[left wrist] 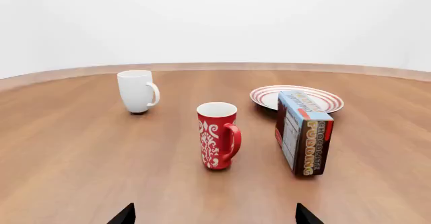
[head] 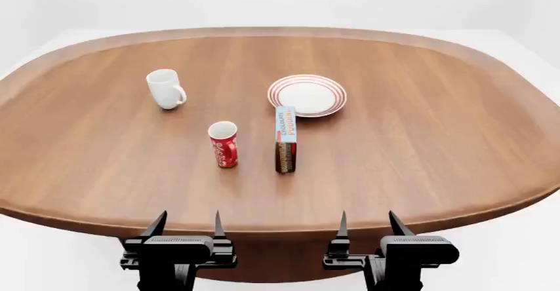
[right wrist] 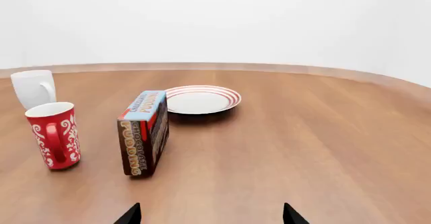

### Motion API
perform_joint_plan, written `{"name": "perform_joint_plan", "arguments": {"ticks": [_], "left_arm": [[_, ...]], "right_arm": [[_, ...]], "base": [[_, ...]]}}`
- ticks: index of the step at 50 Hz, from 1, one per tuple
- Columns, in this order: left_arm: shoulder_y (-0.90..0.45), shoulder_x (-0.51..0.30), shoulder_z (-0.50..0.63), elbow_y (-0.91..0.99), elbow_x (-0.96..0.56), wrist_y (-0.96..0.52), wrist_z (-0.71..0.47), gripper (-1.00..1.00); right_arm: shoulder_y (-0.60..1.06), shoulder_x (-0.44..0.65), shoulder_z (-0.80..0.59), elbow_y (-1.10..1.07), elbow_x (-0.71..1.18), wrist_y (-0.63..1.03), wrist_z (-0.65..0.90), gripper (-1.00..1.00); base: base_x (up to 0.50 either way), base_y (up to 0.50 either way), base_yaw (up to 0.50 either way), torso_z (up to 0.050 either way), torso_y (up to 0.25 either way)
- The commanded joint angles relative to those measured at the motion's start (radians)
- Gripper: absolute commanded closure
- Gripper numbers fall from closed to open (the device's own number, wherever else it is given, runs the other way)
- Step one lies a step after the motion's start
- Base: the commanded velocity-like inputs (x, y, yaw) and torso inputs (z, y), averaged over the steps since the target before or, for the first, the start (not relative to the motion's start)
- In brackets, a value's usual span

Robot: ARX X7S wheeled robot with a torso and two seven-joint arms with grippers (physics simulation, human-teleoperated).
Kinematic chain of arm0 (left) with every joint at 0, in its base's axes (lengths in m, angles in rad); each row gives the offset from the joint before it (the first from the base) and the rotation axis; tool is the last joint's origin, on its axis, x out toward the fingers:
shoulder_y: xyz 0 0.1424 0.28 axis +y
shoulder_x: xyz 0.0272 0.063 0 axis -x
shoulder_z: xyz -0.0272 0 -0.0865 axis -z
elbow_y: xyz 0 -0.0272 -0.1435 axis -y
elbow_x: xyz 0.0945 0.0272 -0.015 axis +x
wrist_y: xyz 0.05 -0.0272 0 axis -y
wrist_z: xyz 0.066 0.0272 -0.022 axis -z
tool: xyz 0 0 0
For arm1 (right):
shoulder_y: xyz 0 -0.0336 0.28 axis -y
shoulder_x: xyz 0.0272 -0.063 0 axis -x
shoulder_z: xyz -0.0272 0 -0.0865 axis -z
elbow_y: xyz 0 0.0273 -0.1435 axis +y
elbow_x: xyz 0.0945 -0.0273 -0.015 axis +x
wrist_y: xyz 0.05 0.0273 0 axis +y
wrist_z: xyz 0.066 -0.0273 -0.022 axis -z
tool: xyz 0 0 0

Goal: Pick up the white mug and put it on the plate, and put the chocolate pudding to the right of the plate.

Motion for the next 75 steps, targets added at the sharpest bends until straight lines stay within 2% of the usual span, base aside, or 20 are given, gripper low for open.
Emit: {"name": "perform_joint_plan", "arguments": {"ticks": [1,18,19,34,40,44,45,52,57,62,75], "left_arm": [[0.0,-0.016,0.018,0.001,-0.018,-0.004,-0.017,-1.0],[0.002,-0.056,0.063,0.003,-0.062,0.008,-0.063,-1.0],[0.004,-0.009,0.008,0.008,-0.016,0.0,-0.011,-1.0],[0.004,-0.055,0.071,0.005,-0.044,0.0,-0.057,-1.0],[0.017,-0.08,0.054,0.144,-0.016,-0.014,-0.109,-1.0],[0.019,-0.113,-0.036,0.437,-0.034,-0.077,-0.158,-1.0],[0.017,-0.12,-0.087,0.545,-0.045,-0.08,-0.184,-1.0],[-0.003,-0.156,-0.344,0.901,-0.111,-0.129,-0.295,-1.0],[-0.005,-0.168,-0.479,0.981,-0.187,-0.131,-0.337,-1.0],[0.005,-0.171,-0.546,0.999,-0.223,-0.118,-0.358,-1.0],[0.027,-0.169,-0.492,0.98,-0.188,-0.078,-0.355,-1.0]], "right_arm": [[-0.002,0.016,-0.022,0.003,0.01,-0.001,0.02,-1.0],[-0.003,0.055,-0.07,0.011,0.045,-0.005,0.072,-1.0],[-0.006,0.009,-0.016,0.007,-0.002,-0.001,0.019,-1.0],[-0.006,0.053,-0.066,0.001,0.04,0.003,0.07,-1.0],[-0.003,0.077,-0.031,-0.148,0.086,0.081,0.091,-1.0],[0.011,0.112,0.057,-0.416,0.152,0.148,0.123,-1.0],[0.019,0.124,0.101,-0.523,0.169,0.142,0.143,-1.0],[0.035,0.162,0.287,-0.815,0.235,-0.021,0.19,-1.0],[0.047,0.157,0.359,-0.853,0.294,-0.077,0.223,-1.0],[0.035,0.16,0.367,-0.875,0.323,-0.122,0.211,-1.0],[0.029,0.192,0.329,-0.897,0.318,-0.109,0.199,-1.0]], "base": [[0.0,0.0,0.0,0.0,0.0],[0.0,0.0,0.0,0.0,0.0],[0.0,0.0,0.0,0.0,0.0],[0.0,0.0,0.0,0.0,0.0],[0.0,0.0,0.0,0.0,0.0],[0.0,0.0,0.0,0.0,0.0],[0.0,0.0,0.0,0.0,0.0],[0.0,0.0,0.0,0.0,0.0],[0.0,0.0,0.0,0.0,0.0],[0.2,-0.02,0.0,0.0,0.0],[0.5,-0.04,0.0,0.0,0.0]]}}
